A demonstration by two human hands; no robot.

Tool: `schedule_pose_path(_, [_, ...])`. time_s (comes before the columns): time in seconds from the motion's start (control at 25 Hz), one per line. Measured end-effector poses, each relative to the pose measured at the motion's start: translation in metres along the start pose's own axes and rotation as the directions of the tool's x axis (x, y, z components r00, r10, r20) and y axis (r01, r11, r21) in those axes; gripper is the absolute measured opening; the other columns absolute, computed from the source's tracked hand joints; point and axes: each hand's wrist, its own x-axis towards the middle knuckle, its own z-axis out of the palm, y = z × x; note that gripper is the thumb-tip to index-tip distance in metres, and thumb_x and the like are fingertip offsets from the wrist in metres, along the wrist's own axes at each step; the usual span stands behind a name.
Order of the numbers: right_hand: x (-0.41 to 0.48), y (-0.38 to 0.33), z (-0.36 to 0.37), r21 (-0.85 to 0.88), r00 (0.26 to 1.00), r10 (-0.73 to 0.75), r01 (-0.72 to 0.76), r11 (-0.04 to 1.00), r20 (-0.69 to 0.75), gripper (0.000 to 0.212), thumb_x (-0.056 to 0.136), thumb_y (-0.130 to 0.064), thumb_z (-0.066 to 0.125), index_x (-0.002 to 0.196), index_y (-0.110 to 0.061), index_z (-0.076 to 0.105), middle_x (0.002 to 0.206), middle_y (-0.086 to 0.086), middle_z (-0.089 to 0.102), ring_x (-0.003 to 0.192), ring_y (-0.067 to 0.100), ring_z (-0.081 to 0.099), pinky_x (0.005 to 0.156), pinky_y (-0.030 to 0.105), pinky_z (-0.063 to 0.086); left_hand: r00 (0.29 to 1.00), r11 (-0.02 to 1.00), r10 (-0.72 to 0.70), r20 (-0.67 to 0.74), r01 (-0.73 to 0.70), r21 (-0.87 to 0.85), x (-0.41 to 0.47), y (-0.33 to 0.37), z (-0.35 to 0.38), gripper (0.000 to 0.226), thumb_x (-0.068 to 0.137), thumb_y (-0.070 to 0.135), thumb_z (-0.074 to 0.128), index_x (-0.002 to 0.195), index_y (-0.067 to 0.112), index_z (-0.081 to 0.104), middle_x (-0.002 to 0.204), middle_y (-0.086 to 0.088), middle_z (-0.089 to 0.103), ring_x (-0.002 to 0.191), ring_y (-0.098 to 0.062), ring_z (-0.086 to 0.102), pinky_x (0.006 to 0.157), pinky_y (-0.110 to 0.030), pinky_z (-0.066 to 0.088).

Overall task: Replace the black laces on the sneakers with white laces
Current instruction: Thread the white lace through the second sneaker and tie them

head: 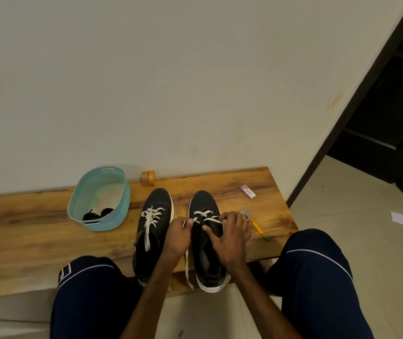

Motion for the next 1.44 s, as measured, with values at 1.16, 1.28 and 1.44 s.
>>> schedule_pose_path(1.16, [-0.001, -0.007, -0.009, -0.047, 0.994, -0.004, 0.009, 0.999, 0.109, 0.067, 0.076, -0.065, 0.07, 0.124, -0.026, 0.044, 0.137, -0.006, 0.043, 0.131, 0.017, 0.038, 0.111, 0.047, 0.026, 0.986, 0.95, -0.163, 0.028, 0.164, -0.266, 0.013, 0.013, -0.013, 0.027, 0.093, 0.011, 0.052, 0.073, 0.011, 0.07, 0.072, -0.002, 0.067, 0.074, -0.018, 0.061, 0.069, -0.036, 0.048])
schedule_pose_path(1.28, [0.002, -0.016, -0.014, -0.056, 0.989, -0.051, 0.059, 0.997, 0.136, 0.064, 0.08, -0.066, 0.064, 0.126, -0.028, 0.044, 0.14, -0.008, 0.039, 0.133, 0.015, 0.033, 0.114, 0.048, 0.02, 0.979, 0.877, -0.183, 0.091, 0.205, -0.436, 0.008, 0.022, -0.029, 0.031, 0.099, 0.021, 0.051, 0.074, 0.013, 0.068, 0.074, 0.004, 0.071, 0.079, -0.014, 0.066, 0.073, -0.031, 0.049])
schedule_pose_path(1.44, [-0.002, -0.042, -0.022, 0.043, 0.979, -0.182, 0.179, 0.983, 0.087, 0.024, 0.097, -0.051, 0.052, 0.109, -0.031, 0.055, 0.113, -0.015, 0.054, 0.111, 0.006, 0.046, 0.113, 0.046, 0.025, 0.944, 0.563, -0.235, 0.232, 0.327, -0.759, 0.002, 0.025, -0.043, 0.038, 0.104, 0.031, 0.047, 0.072, 0.013, 0.056, 0.067, -0.004, 0.061, 0.065, -0.017, 0.06, 0.071, -0.041, 0.059])
